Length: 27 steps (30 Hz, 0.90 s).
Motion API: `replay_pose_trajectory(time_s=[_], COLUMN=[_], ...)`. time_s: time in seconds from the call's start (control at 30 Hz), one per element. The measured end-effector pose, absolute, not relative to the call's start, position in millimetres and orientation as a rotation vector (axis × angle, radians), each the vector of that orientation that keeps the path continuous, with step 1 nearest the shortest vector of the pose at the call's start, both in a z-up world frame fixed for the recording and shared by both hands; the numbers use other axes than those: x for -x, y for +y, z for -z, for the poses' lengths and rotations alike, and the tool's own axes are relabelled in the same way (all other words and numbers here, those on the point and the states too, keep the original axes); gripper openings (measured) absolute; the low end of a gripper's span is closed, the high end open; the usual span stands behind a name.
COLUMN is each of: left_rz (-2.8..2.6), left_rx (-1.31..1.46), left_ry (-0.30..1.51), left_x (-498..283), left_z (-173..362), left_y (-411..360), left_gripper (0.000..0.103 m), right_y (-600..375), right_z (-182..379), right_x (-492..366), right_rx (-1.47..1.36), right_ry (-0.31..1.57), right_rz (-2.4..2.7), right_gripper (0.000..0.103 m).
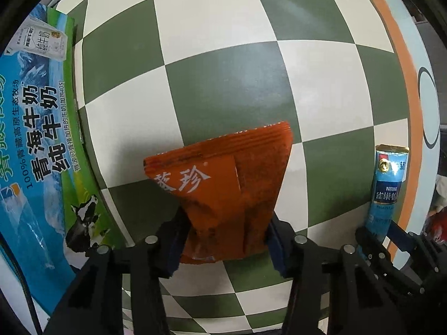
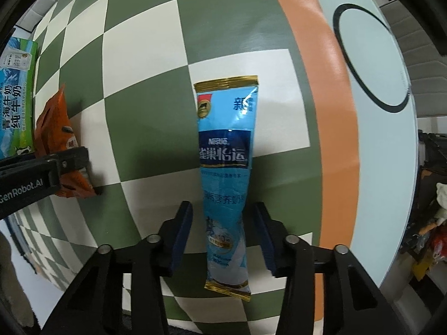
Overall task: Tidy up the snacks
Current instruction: 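Carry the orange packet and blue tube into the box and open both grippers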
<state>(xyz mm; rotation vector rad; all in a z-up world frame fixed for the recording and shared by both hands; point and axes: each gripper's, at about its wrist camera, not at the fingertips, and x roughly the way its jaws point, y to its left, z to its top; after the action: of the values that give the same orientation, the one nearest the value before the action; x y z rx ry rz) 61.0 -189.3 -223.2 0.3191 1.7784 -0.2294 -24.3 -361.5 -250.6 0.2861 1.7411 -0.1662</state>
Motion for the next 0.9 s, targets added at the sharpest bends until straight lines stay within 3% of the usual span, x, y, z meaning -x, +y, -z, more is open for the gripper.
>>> replay_pose_trajectory(time_s=[0.2,0.5,0.6,0.7,0.9], left_rz=[0.239,0.228,0.226,0.224,0.231], left_rx=[-0.318,-0.326,-0.328,-0.333,-0.306], left_ry=[1.794,1.796,1.797,1.797,1.799], left_x=[-57,-45,-40,-33,-9], left_z=[224,229,230,229,224], left_y=[-194,-197,-198,-200,-194], left_gripper=[0.054,0.048,0.046,0.044,0.041], right_y=[-369,-374,-368,-355,-350], right_z=[250,248,245,239,228], right_x=[25,20,21,26,30], right_rx=[-0.340,-0.350,-0.307,-0.265,-0.295], right_ry=[1.753,1.757,1.741,1.710,1.683], right_rz=[0.163,0.169,0.193,0.216,0.204], right_gripper=[0.044,0.049,0.043,0.024,0.017])
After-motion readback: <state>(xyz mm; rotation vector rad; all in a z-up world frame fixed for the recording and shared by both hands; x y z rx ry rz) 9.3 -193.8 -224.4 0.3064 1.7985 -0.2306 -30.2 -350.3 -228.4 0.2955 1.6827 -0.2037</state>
